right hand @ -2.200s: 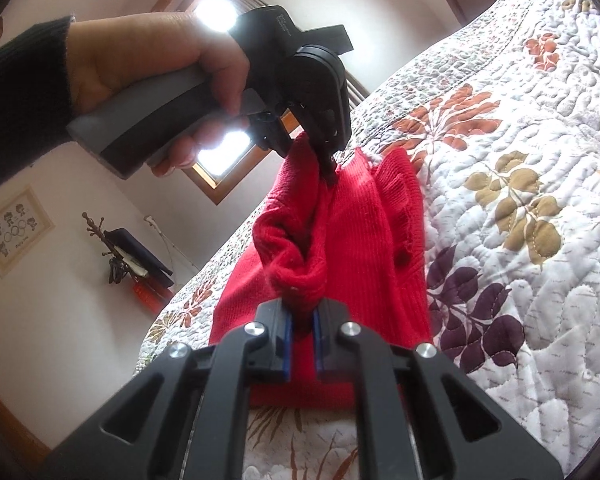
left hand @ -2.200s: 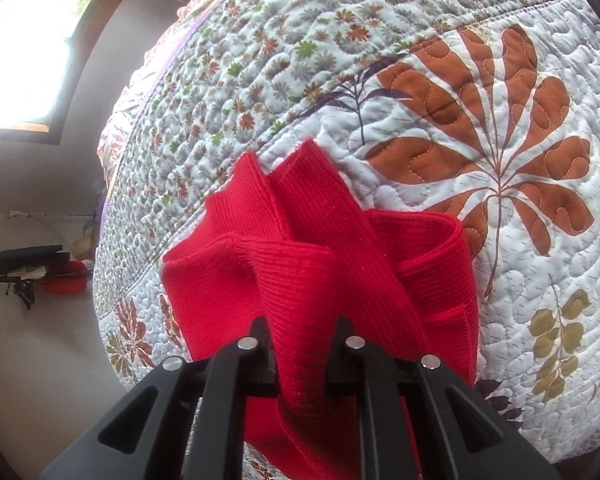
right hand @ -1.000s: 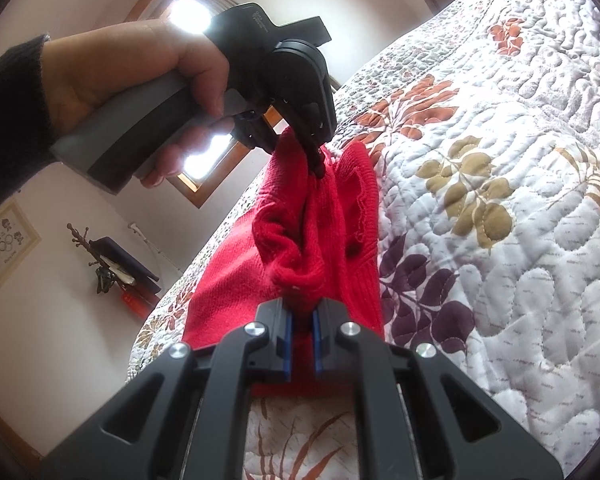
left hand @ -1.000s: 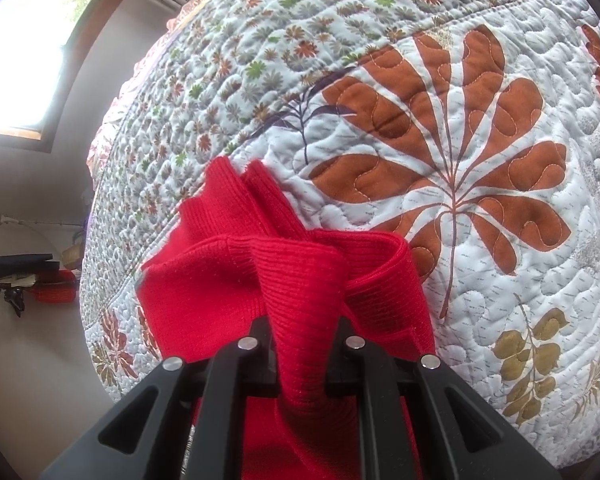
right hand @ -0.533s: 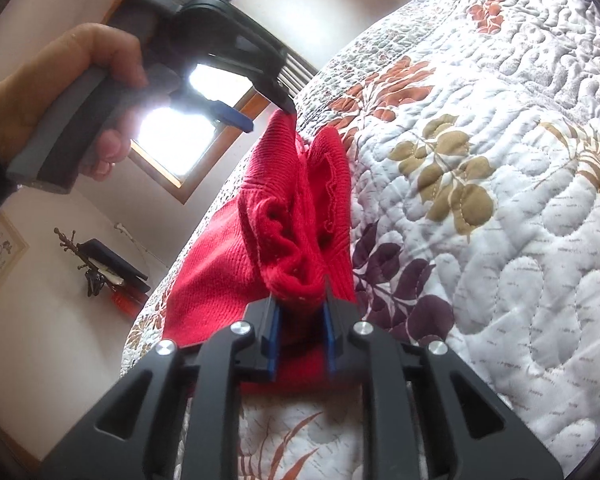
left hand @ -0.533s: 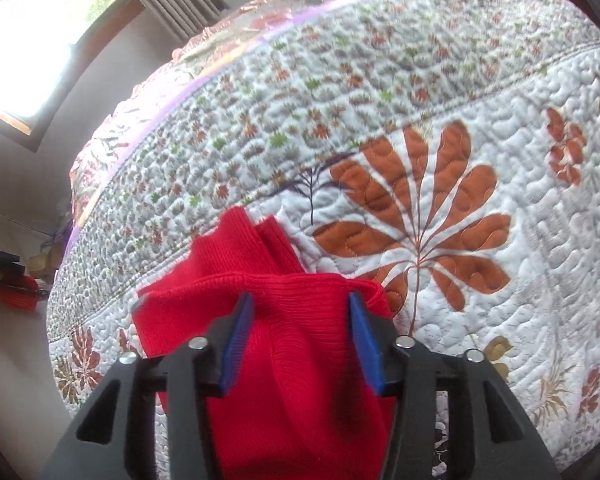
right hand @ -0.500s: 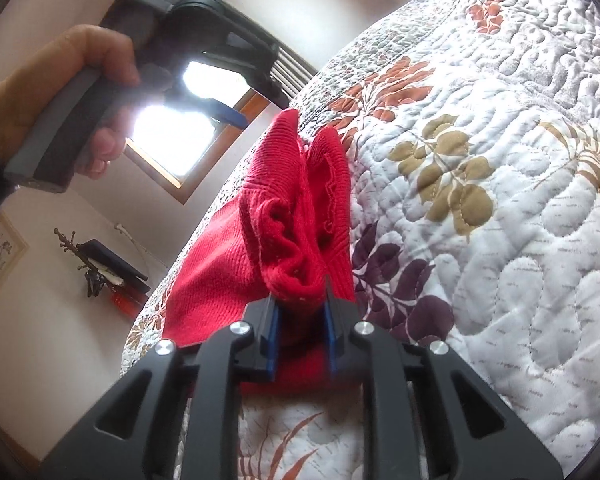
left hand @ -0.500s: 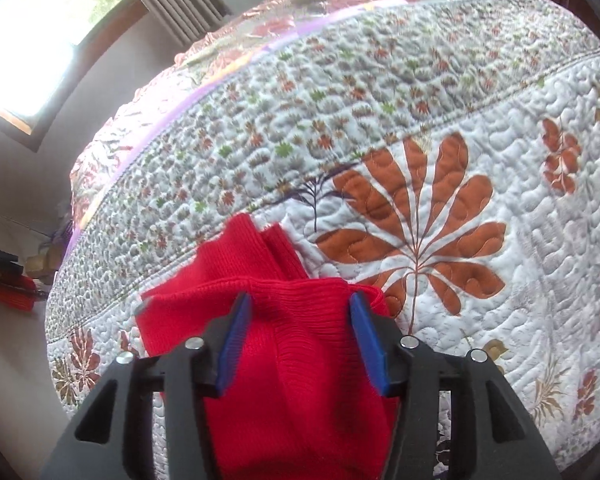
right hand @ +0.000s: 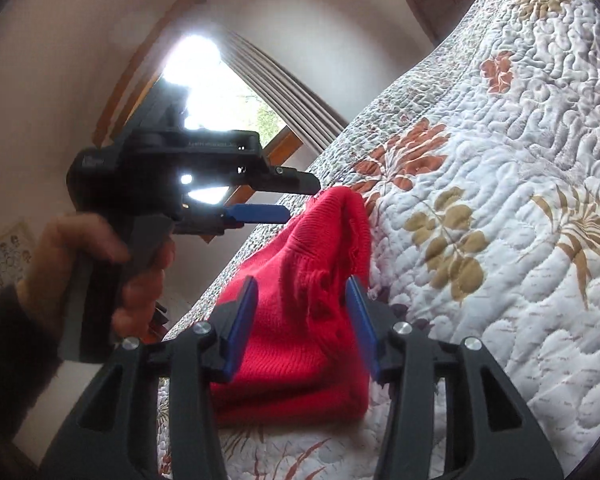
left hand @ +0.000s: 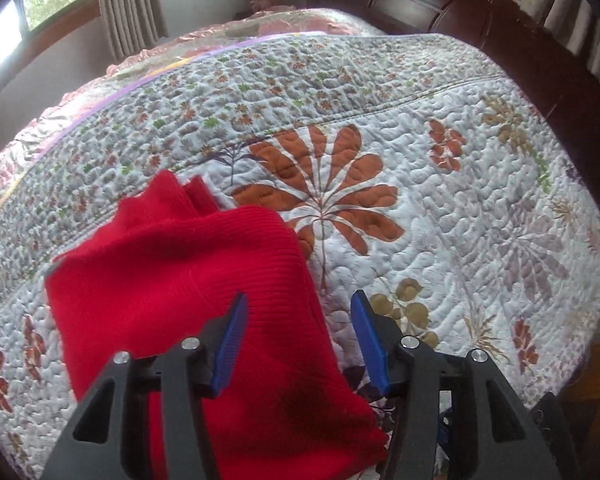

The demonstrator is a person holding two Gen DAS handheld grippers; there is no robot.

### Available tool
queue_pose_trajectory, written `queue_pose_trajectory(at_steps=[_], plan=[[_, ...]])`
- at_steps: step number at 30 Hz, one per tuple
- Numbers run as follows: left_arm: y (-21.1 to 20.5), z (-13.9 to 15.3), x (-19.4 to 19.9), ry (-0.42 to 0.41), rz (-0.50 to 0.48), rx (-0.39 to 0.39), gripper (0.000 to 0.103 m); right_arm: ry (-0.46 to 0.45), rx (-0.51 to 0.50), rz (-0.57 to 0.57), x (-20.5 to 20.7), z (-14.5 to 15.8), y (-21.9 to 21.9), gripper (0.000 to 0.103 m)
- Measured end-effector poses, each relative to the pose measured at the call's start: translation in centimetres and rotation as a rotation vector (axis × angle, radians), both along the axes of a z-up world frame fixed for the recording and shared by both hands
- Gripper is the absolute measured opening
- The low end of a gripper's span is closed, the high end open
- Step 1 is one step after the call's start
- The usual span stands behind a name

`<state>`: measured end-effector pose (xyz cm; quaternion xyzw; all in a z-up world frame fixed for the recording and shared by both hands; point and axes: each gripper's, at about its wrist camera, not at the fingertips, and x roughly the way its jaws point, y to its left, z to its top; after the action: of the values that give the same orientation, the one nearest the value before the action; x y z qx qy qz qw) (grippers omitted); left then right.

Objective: Fold small clothes

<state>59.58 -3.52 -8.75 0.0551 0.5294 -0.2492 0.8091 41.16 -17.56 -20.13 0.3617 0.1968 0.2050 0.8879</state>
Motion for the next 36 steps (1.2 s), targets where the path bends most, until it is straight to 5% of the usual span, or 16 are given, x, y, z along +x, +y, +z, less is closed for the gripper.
queue_pose_trajectory(at_steps=[4, 7, 12, 15, 16, 18, 20, 23, 26, 30, 36], plan=[[2.6, -3.8, 1.4, 0.133, 0.065, -0.169, 0.052, 0.07, 0.198, 0.043, 1.5, -1.4, -3.0, 0.057], [3.1, -4.6, 1.5, 0.133, 0.045, -0.229, 0.051, 0.117, 0.258, 0.078, 1.6, -1.9, -5.5, 0.056], [6.8, -1.1, -2.4, 0.082, -0.012, -0.554, 0.053, 0.109, 0.144, 0.175, 4.6, 3.1, -8.6, 0.057], [7.3, -1.6, -5.5, 0.073, -0.063, -0.563, 0.054, 0.143, 0.105, 0.279, 9.4, 6.1, -8.6, 0.057], [7.7, -1.8, -6.2, 0.074, -0.059, -0.55, 0.053, 0.219, 0.063, 0.335, 11.7, 6.3, -7.6, 0.057], [10.1, -1.3, -7.4, 0.086, -0.018, -0.656, 0.053, 0.395, 0.015, 0.452, 13.7, 5.2, -5.0, 0.055], [13.5, -0.3, -9.0, 0.087, 0.017, -0.72, 0.055, 0.452, -0.033, 0.517, 12.1, 4.1, -3.1, 0.051], [18.4, -1.2, -11.5, 0.165, 0.135, -0.821, 0.073, 0.532, 0.07, 0.538, 9.0, 0.9, -2.6, 0.049], [21.0, -5.0, -13.2, 0.307, 0.238, -0.948, 0.073, 0.561, 0.138, 0.537, 7.5, -1.3, -1.7, 0.045], [21.8, -8.6, -14.3, 0.388, 0.35, -0.974, 0.073, 0.562, 0.124, 0.507, 6.8, -0.8, -0.3, 0.037], [22.5, -9.4, -14.4, 0.319, 0.472, -0.887, 0.073, 0.561, 0.044, 0.474, 6.5, 1.6, 0.5, 0.032]])
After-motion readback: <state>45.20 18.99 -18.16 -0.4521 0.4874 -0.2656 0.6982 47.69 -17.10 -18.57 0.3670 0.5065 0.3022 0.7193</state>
